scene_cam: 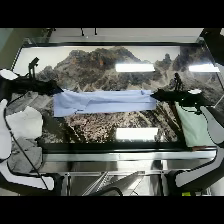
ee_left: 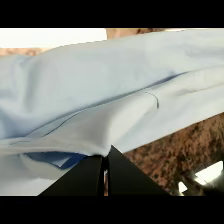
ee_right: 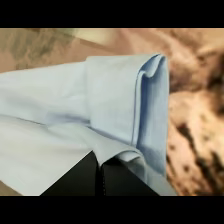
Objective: Fold the shirts.
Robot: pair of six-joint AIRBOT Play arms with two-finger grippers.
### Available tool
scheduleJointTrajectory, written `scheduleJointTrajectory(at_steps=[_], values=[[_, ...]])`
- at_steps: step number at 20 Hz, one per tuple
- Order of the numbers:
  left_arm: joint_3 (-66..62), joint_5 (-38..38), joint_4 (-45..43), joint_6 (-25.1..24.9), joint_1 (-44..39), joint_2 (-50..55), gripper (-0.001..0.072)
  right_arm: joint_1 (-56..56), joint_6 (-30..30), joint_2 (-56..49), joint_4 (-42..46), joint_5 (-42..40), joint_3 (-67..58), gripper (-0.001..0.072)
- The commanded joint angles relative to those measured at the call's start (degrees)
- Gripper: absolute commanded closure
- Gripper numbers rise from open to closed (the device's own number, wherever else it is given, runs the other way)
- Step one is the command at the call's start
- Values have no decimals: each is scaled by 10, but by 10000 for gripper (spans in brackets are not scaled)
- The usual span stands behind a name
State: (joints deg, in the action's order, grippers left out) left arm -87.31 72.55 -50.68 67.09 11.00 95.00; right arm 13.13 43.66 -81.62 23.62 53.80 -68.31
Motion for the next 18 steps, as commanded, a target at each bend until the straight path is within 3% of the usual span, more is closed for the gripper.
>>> scheduleJointTrajectory(at_steps=[1,2,3,4,5,6,7,8,12,15,16,18], values=[[-90,-6,-9,5,-18,110,694,-6,-28,-48,-13,-16,-35,682],[-112,-6,-9,5,-18,127,693,-1,-30,-44,-12,-10,-42,625],[-140,-4,-8,5,-18,144,601,6,-30,-37,-3,-1,-53,390],[-167,0,-8,5,-18,156,153,13,-30,-29,20,5,-65,226],[-191,1,-8,10,-18,163,12,14,-16,-26,50,2,-75,198],[-213,2,-8,14,-18,165,15,16,24,-29,88,0,-85,189],[-234,5,-7,17,-18,164,15,17,55,-37,113,2,-90,87],[-253,12,-7,24,-18,164,15,17,70,-50,117,6,-91,44],[-314,64,-4,52,-18,162,16,7,74,-85,111,45,-91,45],[-273,57,-2,54,-19,130,16,-14,70,-87,90,61,-91,54],[-263,60,-2,54,-19,124,17,-19,63,-88,75,68,-92,74],[-257,81,-2,55,-21,121,54,-27,59,-88,71,81,-93,301]])
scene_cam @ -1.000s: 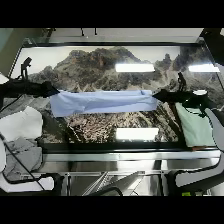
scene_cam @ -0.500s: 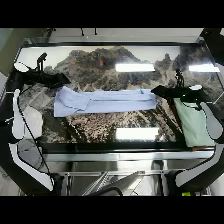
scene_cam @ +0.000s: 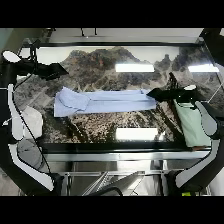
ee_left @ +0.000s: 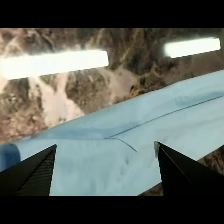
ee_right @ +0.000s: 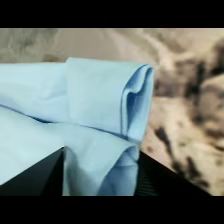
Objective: Fold the shirts.
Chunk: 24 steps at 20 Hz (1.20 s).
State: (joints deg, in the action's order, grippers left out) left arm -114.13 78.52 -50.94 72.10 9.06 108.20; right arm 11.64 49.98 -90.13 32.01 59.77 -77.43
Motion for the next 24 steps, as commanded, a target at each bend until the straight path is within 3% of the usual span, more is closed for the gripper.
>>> scheduleJointTrajectory(at_steps=[1,2,3,7,11,15,20,24], values=[[11,39,0,5,-7,-10,243,-13,-5,-2,-12,27,-4,455],[11,55,0,4,-15,-10,447,-13,-4,-2,-12,36,-12,697],[11,69,0,4,-29,-10,684,-13,0,0,-12,44,-27,689],[15,54,-1,4,-126,-9,695,-13,36,39,-12,86,-108,690],[91,-112,-2,25,-274,6,695,-9,92,85,-11,164,-189,690],[59,-116,-2,41,-409,80,695,47,170,114,54,245,-259,690],[-46,-199,-6,80,-497,170,695,133,173,141,55,326,-261,690],[-26,-305,3,120,-520,184,695,145,164,168,53,338,-261,690]])
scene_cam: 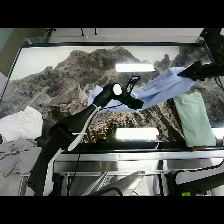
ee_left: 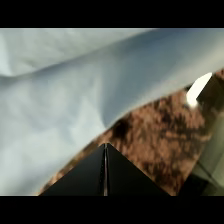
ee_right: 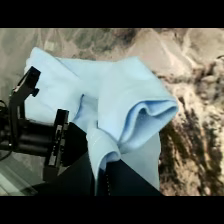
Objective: Fold the shirts.
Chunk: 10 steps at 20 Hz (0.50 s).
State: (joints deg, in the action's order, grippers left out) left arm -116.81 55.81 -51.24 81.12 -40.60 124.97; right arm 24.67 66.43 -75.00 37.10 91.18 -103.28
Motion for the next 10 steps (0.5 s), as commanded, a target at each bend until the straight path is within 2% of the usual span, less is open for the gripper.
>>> scheduleJointTrajectory(at_steps=[1,4,8,10], values=[[5,-84,7,29,-25,16,695,12,0,19,2,25,-2,690],[-3,-61,25,26,-21,12,694,-18,11,19,1,16,-2,690],[-17,137,26,-44,61,-78,695,-107,31,4,2,-21,-1,690],[-3,225,27,-52,136,-158,695,-176,48,-12,2,-66,0,689]])
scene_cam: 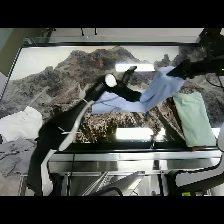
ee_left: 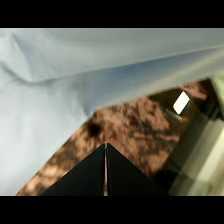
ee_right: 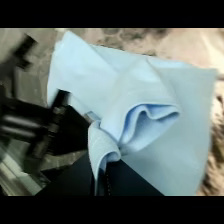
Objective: Fold the shirts.
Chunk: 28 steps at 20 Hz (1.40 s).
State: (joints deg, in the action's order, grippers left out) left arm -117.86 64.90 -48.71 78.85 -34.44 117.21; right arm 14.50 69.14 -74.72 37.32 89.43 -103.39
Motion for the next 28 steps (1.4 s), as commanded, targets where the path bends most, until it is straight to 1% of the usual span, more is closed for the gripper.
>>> scheduleJointTrajectory(at_steps=[1,3,6,9,10,11,12,13,14,17,19,21,23,24,26,28], values=[[23,161,2,-29,119,-126,695,-112,28,-26,0,-74,1,690],[46,189,2,-17,208,-203,695,-195,33,-57,0,-140,1,689],[66,235,5,3,327,-277,694,-315,33,-122,0,-249,1,689],[109,241,5,-4,405,-331,695,-417,22,-200,-2,-389,1,689],[129,241,5,-9,425,-348,694,-442,14,-220,-10,-431,1,675],[148,241,5,-9,440,-360,694,-462,-3,-236,-16,-459,1,414],[166,240,5,-9,452,-372,694,-471,-4,-242,-15,-468,0,94],[178,241,6,-14,461,-379,694,-471,-4,-240,-15,-465,0,82],[187,241,7,-22,468,-384,694,-464,-4,-229,-15,-459,0,142],[190,239,9,-23,473,-393,695,-421,-6,-164,-3,-421,0,143],[190,238,9,-23,471,-394,694,-376,-3,-118,43,-371,0,143],[190,239,9,-23,468,-393,695,-319,47,-88,124,-312,0,141],[190,239,8,-23,458,-393,694,-259,92,-88,196,-245,3,130],[190,240,8,-23,453,-394,694,-230,101,-93,209,-216,14,126],[190,239,7,-23,443,-393,694,-185,102,-110,208,-179,40,59],[190,239,7,-23,436,-393,694,-156,102,-126,207,-176,78,59]])
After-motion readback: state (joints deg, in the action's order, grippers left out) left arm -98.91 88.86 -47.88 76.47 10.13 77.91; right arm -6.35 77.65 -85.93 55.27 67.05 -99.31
